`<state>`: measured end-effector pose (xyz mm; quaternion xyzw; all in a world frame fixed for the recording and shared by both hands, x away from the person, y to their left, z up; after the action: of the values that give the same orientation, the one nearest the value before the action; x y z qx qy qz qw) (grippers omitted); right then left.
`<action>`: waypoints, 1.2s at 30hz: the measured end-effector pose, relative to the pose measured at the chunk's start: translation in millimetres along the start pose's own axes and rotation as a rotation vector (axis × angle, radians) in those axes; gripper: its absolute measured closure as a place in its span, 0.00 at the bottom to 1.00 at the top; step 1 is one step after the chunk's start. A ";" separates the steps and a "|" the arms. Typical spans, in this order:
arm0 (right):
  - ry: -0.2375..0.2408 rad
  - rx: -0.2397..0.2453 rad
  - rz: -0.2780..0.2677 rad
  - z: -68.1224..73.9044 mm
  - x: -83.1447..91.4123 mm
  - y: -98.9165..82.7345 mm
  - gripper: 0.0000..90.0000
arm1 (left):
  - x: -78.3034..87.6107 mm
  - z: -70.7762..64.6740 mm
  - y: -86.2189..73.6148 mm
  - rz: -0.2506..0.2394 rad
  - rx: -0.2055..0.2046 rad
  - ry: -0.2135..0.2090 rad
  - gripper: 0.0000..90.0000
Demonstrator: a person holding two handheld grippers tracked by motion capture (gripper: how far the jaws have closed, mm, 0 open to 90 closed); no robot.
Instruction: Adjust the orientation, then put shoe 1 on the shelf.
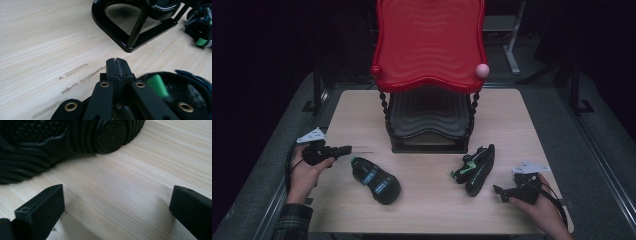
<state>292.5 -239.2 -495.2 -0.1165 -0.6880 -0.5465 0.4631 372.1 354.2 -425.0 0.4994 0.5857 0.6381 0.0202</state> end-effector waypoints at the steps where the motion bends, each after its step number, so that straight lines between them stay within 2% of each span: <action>1: 0.000 0.000 0.000 0.0 0.0 0.0 0.00 | -11.8 3.2 -0.7 0.019 0.009 -0.008 1.00; 3: 0.000 0.000 0.000 0.0 0.0 0.0 0.00 | -17.6 5.1 -2.0 0.031 0.019 -0.009 1.00; 4: 0.000 0.000 0.000 0.0 0.0 0.0 0.00 | -27.2 9.2 -4.6 0.052 0.027 -0.023 1.00; 7: 0.000 0.001 -0.001 0.1 0.1 -0.1 0.00 | -34.5 10.9 -6.7 0.062 0.033 -0.045 1.00; 8: 0.000 0.001 -0.001 0.2 0.1 -0.2 0.00 | -38.7 10.3 -7.9 0.069 0.032 -0.066 1.00; 10: 0.001 0.001 -0.001 0.2 0.1 -0.2 0.00 | -43.0 8.5 -9.3 0.085 0.029 -0.081 1.00; 15: 0.004 0.004 0.000 0.5 0.7 -0.8 0.00 | -47.5 6.1 -12.3 0.127 0.005 -0.092 1.00; 16: 0.005 0.005 0.000 0.9 1.1 -1.3 0.00 | -44.3 5.3 -12.3 0.143 -0.013 -0.079 1.00; 21: 0.006 0.006 0.000 1.2 1.4 -1.8 0.00 | -34.6 2.3 -19.3 0.148 -0.019 -0.054 1.00; 24: 0.007 0.006 0.000 1.3 1.4 -1.7 0.00 | -23.5 0.9 -27.4 0.154 -0.023 -0.047 1.00; 30: 0.009 0.009 0.000 1.5 1.5 -1.8 0.00 | -6.6 -6.9 -42.0 0.157 -0.006 -0.045 1.00; 36: 0.009 0.009 0.000 1.7 1.6 -2.0 0.00 | 8.0 -20.1 -55.5 0.160 -0.026 -0.040 1.00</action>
<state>289.5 -239.1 -495.2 -0.1121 -0.6885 -0.5439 0.4666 323.8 361.8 -459.0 0.5571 0.5349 0.6351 -0.0127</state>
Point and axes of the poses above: each handheld gripper's, and its own axes: x roughly backward along the jaws, y roughly out of its top, z roughly to its left, the point moved 2 cm from there along -x, roughly forward along the jaws, and after that the axes turned 4 degrees about z, right-handed, at the moved point
